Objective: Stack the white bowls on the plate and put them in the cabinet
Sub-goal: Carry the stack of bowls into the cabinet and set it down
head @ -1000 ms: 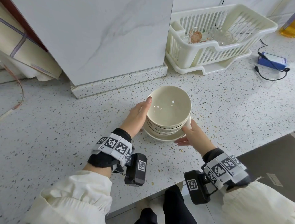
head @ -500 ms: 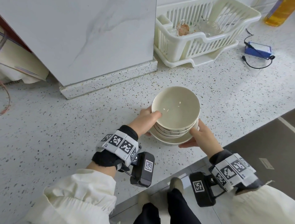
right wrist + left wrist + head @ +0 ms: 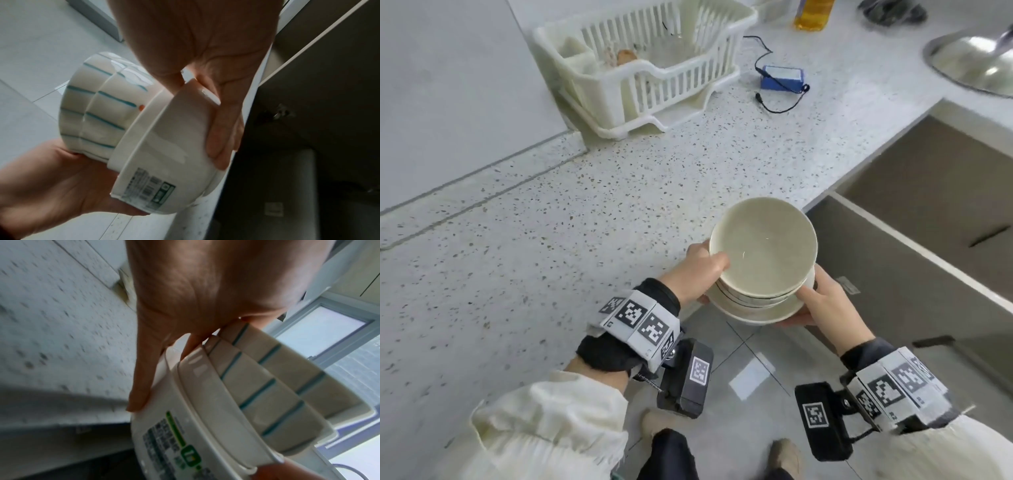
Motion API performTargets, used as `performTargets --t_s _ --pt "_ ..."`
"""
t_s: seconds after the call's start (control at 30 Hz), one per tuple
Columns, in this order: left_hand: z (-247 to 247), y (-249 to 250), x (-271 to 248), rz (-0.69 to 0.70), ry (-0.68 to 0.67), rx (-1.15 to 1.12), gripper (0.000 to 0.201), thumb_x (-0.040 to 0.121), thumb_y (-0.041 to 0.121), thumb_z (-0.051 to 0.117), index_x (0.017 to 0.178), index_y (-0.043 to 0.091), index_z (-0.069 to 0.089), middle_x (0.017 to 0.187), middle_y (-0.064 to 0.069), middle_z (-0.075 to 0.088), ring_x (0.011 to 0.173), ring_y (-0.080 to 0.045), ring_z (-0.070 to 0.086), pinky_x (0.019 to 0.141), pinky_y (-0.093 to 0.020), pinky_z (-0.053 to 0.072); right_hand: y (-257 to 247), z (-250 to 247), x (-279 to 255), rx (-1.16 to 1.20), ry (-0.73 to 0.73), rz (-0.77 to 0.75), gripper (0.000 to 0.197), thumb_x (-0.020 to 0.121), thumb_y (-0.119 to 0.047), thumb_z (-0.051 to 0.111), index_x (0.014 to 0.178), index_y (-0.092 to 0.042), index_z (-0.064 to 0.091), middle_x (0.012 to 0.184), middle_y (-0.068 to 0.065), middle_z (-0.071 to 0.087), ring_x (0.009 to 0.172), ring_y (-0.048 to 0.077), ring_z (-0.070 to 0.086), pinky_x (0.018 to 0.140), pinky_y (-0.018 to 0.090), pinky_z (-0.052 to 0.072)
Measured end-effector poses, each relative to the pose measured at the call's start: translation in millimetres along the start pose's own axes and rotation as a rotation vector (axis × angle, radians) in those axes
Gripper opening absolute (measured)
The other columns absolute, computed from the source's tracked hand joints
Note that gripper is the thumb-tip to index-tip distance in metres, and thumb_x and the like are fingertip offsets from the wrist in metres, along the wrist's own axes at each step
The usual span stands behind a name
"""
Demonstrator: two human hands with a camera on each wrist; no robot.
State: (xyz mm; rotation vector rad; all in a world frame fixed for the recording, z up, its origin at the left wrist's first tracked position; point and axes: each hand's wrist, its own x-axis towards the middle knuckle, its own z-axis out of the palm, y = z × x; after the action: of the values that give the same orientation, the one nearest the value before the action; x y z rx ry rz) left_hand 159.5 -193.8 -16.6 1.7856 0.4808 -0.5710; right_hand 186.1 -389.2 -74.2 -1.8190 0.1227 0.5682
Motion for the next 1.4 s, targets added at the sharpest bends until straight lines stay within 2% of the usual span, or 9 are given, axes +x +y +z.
performTargets --t_s 0.13,0.23,0.4,0.53,0.67,0.83,0.97,1.17,1.4 --pt "72 17 9 0.000 -0.020 0.002 0.015 0.088 0.021 0.042 0.102 0.019 0.045 0.126 -0.018 0.049 0.107 -0.031 0.054 0.086 -0.041 0.049 36 -64 -11 0.001 0.055 0.060 0.048 0.088 -0.008 0.041 0.131 -0.027 0.048 0.116 0.002 0.062 0.096 0.028 0.067 0.065 0.042 0.061" --pt "121 19 19 -0.027 -0.040 -0.026 0.056 0.073 0.034 0.045 0.124 0.009 0.046 0.127 -0.014 0.052 0.103 -0.023 0.052 0.080 -0.032 0.044 62 -105 -14 -0.089 0.045 0.097 0.048 0.085 -0.017 0.040 0.127 -0.039 0.047 0.117 -0.003 0.065 0.100 0.033 0.067 0.058 0.023 0.048" --pt "176 -2 43 -0.095 -0.024 -0.100 0.048 0.080 0.030 0.047 0.124 0.010 0.045 0.129 -0.010 0.048 0.099 -0.021 0.050 0.065 -0.023 0.043 101 -141 -6 -0.027 0.006 0.149 0.048 0.087 -0.010 0.043 0.128 -0.034 0.048 0.115 0.004 0.064 0.090 0.029 0.070 0.073 0.050 0.059" --pt "189 -27 59 -0.134 0.040 -0.125 0.040 0.092 0.016 0.041 0.132 0.010 0.039 0.126 -0.007 0.041 0.082 -0.008 0.050 0.047 -0.006 0.044 129 -136 13 0.008 -0.068 0.171 0.048 0.089 -0.008 0.045 0.133 -0.028 0.047 0.117 0.005 0.063 0.087 0.021 0.070 0.070 0.051 0.060" --pt "188 -55 84 -0.173 0.093 -0.138 0.019 0.093 0.011 0.039 0.111 0.016 0.043 0.094 0.005 0.049 0.071 0.001 0.044 0.039 0.002 0.036 159 -114 44 0.005 -0.127 0.192 0.049 0.089 -0.006 0.043 0.133 -0.026 0.045 0.118 0.005 0.062 0.084 0.019 0.069 0.068 0.046 0.061" --pt "176 -88 129 -0.223 0.146 -0.144 0.020 0.088 0.021 0.047 0.107 0.015 0.043 0.106 -0.003 0.055 0.092 -0.017 0.049 0.078 -0.025 0.041 190 -79 96 -0.003 -0.178 0.178 0.042 0.090 -0.008 0.043 0.129 -0.023 0.049 0.121 0.010 0.060 0.097 0.029 0.066 0.066 0.044 0.061" --pt "161 -113 178 -0.209 0.240 -0.196 0.006 0.092 0.011 0.041 0.097 0.013 0.042 0.076 0.006 0.048 0.074 -0.014 0.049 0.073 -0.030 0.046 210 -51 152 -0.007 -0.201 0.148 0.045 0.089 -0.008 0.042 0.132 -0.020 0.047 0.122 0.012 0.060 0.097 0.032 0.066 0.070 0.049 0.060" --pt "129 -133 241 -0.208 0.304 -0.192 0.010 0.093 0.017 0.037 0.101 0.011 0.040 0.077 0.002 0.045 0.088 -0.026 0.049 0.095 -0.046 0.047 221 -16 233 -0.053 -0.224 0.099 0.045 0.086 -0.009 0.040 0.130 -0.017 0.047 0.123 0.016 0.059 0.086 0.039 0.070 0.071 0.047 0.060" --pt "95 -139 295 -0.113 0.348 -0.243 0.041 0.094 0.021 0.035 0.133 0.008 0.036 0.084 0.001 0.043 0.082 -0.023 0.048 0.083 -0.044 0.050 208 8 298 -0.051 -0.226 0.033 0.034 0.086 -0.013 0.043 0.120 -0.012 0.050 0.116 0.016 0.060 0.083 0.037 0.068 0.068 0.043 0.061"
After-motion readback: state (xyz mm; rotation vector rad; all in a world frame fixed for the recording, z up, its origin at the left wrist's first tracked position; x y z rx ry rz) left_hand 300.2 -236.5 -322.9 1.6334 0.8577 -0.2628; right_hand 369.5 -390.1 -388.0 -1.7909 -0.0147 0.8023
